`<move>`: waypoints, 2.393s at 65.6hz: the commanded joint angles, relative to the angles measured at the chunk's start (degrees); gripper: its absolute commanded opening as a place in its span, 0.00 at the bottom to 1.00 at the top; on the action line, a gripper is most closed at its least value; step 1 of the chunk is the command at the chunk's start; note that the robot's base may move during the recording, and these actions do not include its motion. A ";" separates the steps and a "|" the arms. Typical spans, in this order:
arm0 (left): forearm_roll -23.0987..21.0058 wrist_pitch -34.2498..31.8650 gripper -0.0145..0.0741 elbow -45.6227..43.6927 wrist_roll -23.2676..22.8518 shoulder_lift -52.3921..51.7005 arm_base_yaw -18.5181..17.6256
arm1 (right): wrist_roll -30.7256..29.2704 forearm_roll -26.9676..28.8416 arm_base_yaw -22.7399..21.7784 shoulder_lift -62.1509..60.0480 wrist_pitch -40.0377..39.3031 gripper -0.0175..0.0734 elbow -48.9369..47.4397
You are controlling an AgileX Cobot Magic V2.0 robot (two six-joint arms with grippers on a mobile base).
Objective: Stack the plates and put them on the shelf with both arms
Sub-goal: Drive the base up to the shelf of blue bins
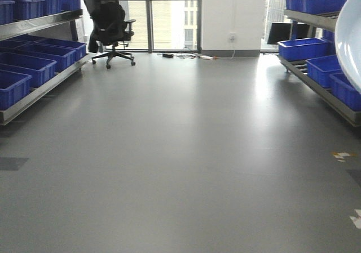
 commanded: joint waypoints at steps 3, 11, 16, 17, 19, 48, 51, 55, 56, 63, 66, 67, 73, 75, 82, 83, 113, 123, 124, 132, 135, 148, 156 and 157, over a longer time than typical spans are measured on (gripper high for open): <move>-0.32 -4.60 0.26 -1.63 -0.37 -0.15 0.12 | -0.17 -0.24 -0.32 0.59 -5.59 0.24 -1.60; -0.32 -4.60 0.26 -1.63 -0.37 -0.15 0.12 | -0.17 -0.24 -0.32 0.59 -5.59 0.24 -1.60; -0.32 -4.60 0.26 -1.63 -0.37 -0.15 0.12 | -0.17 -0.24 -0.32 0.59 -5.59 0.24 -1.60; -0.32 -4.60 0.26 -1.63 -0.37 -0.15 0.12 | -0.17 -0.24 -0.32 0.59 -5.59 0.24 -1.60; -0.32 -4.60 0.26 -1.63 -0.37 -0.15 0.12 | -0.17 -0.24 -0.32 0.59 -5.59 0.24 -1.60; -0.32 -4.60 0.26 -1.63 -0.37 -0.15 0.12 | -0.17 -0.24 -0.32 0.59 -5.59 0.24 -1.60; -0.32 -4.60 0.26 -1.63 -0.37 -0.15 0.12 | -0.17 -0.24 -0.32 0.59 -5.59 0.24 -1.60; -0.32 -4.60 0.26 -1.63 -0.37 -0.15 0.12 | -0.17 -0.24 -0.32 0.59 -5.59 0.24 -1.60; -0.32 -4.60 0.26 -1.63 -0.37 -0.15 0.12 | -0.17 -0.24 -0.32 0.59 -5.59 0.24 -1.60; -0.32 -4.60 0.26 -1.63 -0.37 -0.15 0.12 | -0.17 -0.24 -0.32 0.59 -5.59 0.24 -1.60; -0.32 -4.60 0.26 -1.63 -0.37 -0.15 0.12 | -0.17 -0.24 -0.32 0.59 -5.59 0.24 -1.60; -0.32 -4.60 0.26 -1.63 -0.37 -0.15 0.12 | -0.17 -0.24 -0.32 0.59 -5.59 0.24 -1.60; -0.32 -4.60 0.26 -1.63 -0.37 -0.15 0.12 | -0.17 -0.24 -0.32 0.59 -5.59 0.24 -1.60; -0.32 -4.60 0.26 -1.63 -0.37 -0.15 0.12 | -0.17 -0.24 -0.32 0.59 -5.59 0.24 -1.60; -0.32 -4.60 0.26 -1.63 -0.37 -0.15 0.12 | -0.17 -0.24 -0.32 0.59 -5.59 0.24 -1.60; -0.32 -4.60 0.26 -1.63 -0.37 -0.15 0.12 | -0.17 -0.24 -0.32 0.59 -5.59 0.24 -1.60; -0.32 -4.60 0.26 -1.63 -0.37 -0.15 0.12 | -0.17 -0.24 -0.32 0.59 -5.59 0.24 -1.60; -0.32 -4.60 0.26 -1.63 -0.37 -0.15 0.12 | -0.17 -0.24 -0.32 0.59 -5.59 0.24 -1.60; -0.32 -4.60 0.26 -1.63 -0.37 -0.15 0.12 | -0.17 -0.24 -0.32 0.59 -5.59 0.24 -1.60; -0.32 -4.60 0.26 -1.63 -0.37 -0.15 0.12 | -0.17 -0.24 -0.32 0.59 -5.59 0.24 -1.60; -0.32 -4.60 0.26 -1.63 -0.37 -0.15 0.12 | -0.17 -0.24 -0.32 0.59 -5.59 0.24 -1.60; -0.32 -4.60 0.26 -1.63 -0.37 -0.15 0.12 | -0.17 -0.24 -0.32 0.59 -5.59 0.24 -1.60; -0.32 -4.60 0.26 -1.63 -0.37 -0.15 0.12 | -0.17 -0.24 -0.32 0.59 -5.59 0.24 -1.60; -0.32 -4.60 0.26 -1.63 -0.37 -0.15 0.12 | -0.17 -0.24 -0.32 0.59 -5.59 0.24 -1.60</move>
